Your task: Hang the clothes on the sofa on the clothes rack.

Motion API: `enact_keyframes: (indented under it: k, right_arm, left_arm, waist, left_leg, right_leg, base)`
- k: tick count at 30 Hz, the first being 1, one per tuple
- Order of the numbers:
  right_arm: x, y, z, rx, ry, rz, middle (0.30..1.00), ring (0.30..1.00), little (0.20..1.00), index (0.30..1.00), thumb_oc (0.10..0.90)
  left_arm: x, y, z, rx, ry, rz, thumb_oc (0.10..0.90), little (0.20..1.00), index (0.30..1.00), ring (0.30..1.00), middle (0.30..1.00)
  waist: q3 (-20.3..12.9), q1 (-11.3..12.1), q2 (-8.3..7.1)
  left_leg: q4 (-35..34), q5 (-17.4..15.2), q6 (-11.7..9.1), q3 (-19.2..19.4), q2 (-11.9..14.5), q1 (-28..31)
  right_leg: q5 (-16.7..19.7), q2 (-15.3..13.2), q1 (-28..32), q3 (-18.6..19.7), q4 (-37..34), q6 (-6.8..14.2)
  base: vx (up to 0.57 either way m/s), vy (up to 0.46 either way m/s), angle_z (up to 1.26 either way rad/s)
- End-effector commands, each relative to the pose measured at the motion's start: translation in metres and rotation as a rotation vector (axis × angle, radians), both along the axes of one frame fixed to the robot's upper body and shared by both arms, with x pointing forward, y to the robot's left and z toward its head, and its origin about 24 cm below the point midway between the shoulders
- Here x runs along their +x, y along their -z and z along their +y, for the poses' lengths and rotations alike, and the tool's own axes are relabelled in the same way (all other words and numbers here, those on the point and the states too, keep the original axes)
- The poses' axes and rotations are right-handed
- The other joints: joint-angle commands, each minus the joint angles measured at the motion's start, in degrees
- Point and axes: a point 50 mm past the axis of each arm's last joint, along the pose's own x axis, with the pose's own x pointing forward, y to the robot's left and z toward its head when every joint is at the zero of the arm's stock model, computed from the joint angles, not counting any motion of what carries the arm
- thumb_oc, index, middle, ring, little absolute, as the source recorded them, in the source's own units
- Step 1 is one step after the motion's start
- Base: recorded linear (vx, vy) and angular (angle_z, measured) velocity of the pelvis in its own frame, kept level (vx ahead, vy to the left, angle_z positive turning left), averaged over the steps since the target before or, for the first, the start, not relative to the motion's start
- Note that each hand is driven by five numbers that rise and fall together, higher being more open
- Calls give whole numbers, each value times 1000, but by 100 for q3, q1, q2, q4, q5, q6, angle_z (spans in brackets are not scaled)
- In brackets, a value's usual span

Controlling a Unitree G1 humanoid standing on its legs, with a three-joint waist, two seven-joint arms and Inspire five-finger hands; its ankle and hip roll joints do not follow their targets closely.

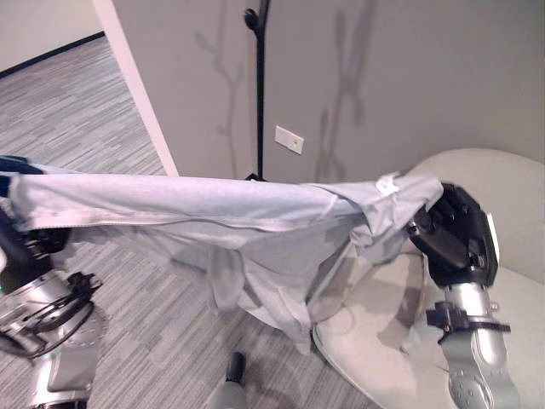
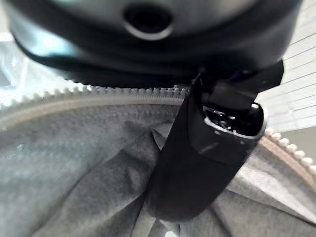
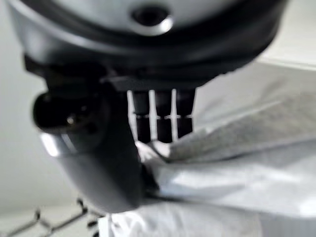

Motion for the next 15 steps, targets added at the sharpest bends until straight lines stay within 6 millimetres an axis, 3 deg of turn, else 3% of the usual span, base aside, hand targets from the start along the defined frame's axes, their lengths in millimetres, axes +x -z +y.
enact_keyframes:
  k: [1,3,5,8,11,13,15]
  right_arm:
    - [6,-58,-15,-174,130,-273,300,300,300,300,400]
    - [7,-57,-9,-202,163,-275,300,300,300,300,400]
    - [9,-58,-7,-262,209,-267,300,300,300,300,400]
    - [9,-62,-4,-308,284,-283,300,300,300,300,400]
    - [9,-66,-7,-339,343,-295,300,300,300,300,400]
    - [11,-69,-9,-398,388,-298,300,300,300,300,400]
    - [11,-71,-9,-411,409,-311,300,300,300,300,400]
  left_arm:
    - [-14,-55,15,225,-70,-191,400,300,300,300,300]
    - [-13,-56,15,246,-87,-190,400,300,300,300,300]
    - [-14,-58,14,253,-90,-211,400,300,300,300,300]
    - [-13,-59,11,257,-87,-228,400,300,300,300,300]
    - [-14,-61,9,266,-85,-234,400,300,300,300,300]
    - [-12,-59,7,219,-73,-252,400,300,300,300,300]
    - [-10,-56,5,193,-68,-270,400,300,300,300,300]
  waist:
    - [-911,56,38]
    - [-925,51,-69]
    - [-860,17,-81]
    - [-666,-28,26]
    - [-540,-95,119]
    - [-459,-214,202]
    - [-417,-314,192]
  left_leg:
    - [-856,-677,-310,-305,187,993]
    - [-856,-826,-148,-252,-52,1193]
    - [-856,-906,-42,-201,-153,1371]
    - [-856,-1012,122,-18,-158,1718]
    - [-856,-996,243,147,-159,1854]
    - [-856,-992,321,256,-181,1978]
    - [-856,-1025,303,212,-195,2048]
  right_leg:
    - [900,-677,-244,518,-323,747]
    - [984,-926,-333,662,-45,715]
    - [1160,-1019,-441,730,301,684]
    - [807,-832,-577,720,1008,520]
    - [367,-221,-893,716,1597,303]
    - [-61,737,-1501,633,1883,97]
    - [-119,1147,-1774,787,1717,15]
  base:
    - [93,372,-18]
    - [89,327,-31]
    - [56,257,-31]
    - [56,260,-12]
    - [35,199,-15]
    - [70,184,-35]
    - [80,50,-61]
